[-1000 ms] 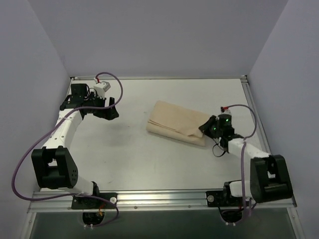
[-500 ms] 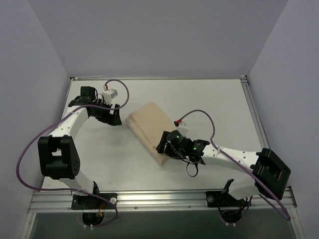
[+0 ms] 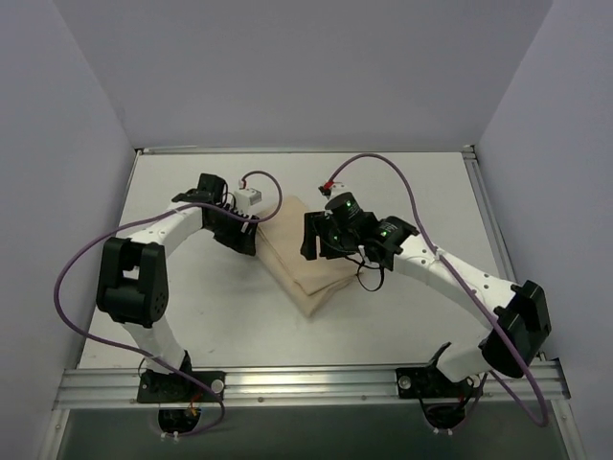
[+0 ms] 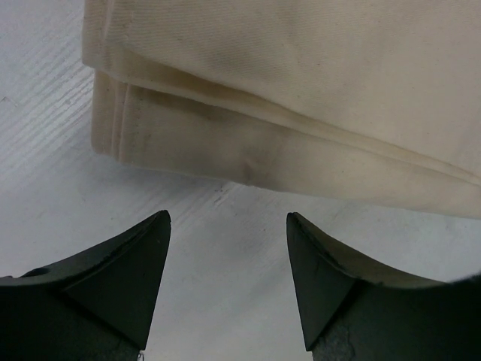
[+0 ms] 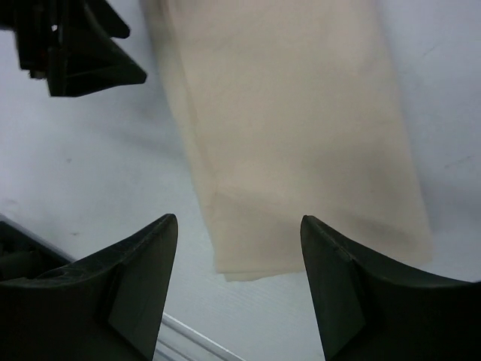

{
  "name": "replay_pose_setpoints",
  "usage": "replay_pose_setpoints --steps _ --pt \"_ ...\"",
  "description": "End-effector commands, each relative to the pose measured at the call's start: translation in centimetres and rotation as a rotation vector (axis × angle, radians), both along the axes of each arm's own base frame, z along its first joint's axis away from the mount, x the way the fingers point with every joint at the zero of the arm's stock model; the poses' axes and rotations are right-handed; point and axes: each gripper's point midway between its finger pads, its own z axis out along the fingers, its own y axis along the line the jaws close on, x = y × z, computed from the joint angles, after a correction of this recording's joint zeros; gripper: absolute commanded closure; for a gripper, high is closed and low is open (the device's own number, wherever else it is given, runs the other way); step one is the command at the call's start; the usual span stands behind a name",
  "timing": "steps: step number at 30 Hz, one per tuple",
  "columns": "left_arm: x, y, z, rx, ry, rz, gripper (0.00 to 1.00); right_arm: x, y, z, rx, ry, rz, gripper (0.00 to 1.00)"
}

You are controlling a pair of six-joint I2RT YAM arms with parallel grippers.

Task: Open and lay out the surgical kit
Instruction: Adjust the surgical kit at the center of the board.

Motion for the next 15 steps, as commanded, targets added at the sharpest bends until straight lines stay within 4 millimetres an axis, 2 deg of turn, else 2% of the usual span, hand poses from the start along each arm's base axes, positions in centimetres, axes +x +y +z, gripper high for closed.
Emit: replay_pose_setpoints --steps 1,2,4,5,6,7,8,9,11,13,15 --pt "2.5 -0.4 0.1 0.009 -0.057 0.029 0.28 1.9 -2.7 -2.0 -0.098 0.004 0.029 0.38" --pt "2.9 -0.4 -0.1 0.023 -0.065 0.034 0.3 3.6 -4.4 -3.3 -0.113 0.016 -0.023 0.39" --pt "3.6 -1.0 -0.3 0.036 -0.083 0.033 0.32 5.9 -5.5 -4.2 -0.13 -0.015 -0.056 0.4" --pt "4.0 -0.9 -0.9 0.055 -0.081 0.04 0.33 6.9 -6.3 -5.5 -0.16 -0.003 -0.081 0.41" --pt "4.7 -1.2 -0.6 0.057 -0.097 0.044 0.34 7.5 -6.5 -6.2 -0.174 -0.008 -0.083 0.41" --pt "5.1 -1.5 -1.2 0.062 -0.094 0.045 0.34 8.3 -6.3 -6.5 -0.172 -0.029 -0.073 0.42" --pt "5.4 -1.7 -1.4 0.066 -0.097 0.046 0.35 8.6 -6.3 -8.1 -0.191 -0.005 -0.069 0.42" --pt "6.3 -1.8 -1.2 0.076 -0.116 0.053 0.35 8.8 -6.3 -8.9 -0.192 0.004 -0.068 0.43" --pt "7.2 -2.2 -2.0 0.086 -0.112 0.062 0.36 8.8 -5.8 -10.5 -0.184 0.028 -0.051 0.45" --pt "8.7 -2.5 -1.5 0.092 -0.139 0.077 0.37 8.6 -5.7 -11.8 -0.171 0.042 -0.05 0.47" --pt "9.7 -2.7 -1.9 0.096 -0.139 0.088 0.38 7.9 -5.4 -12.4 -0.14 0.064 -0.053 0.51"
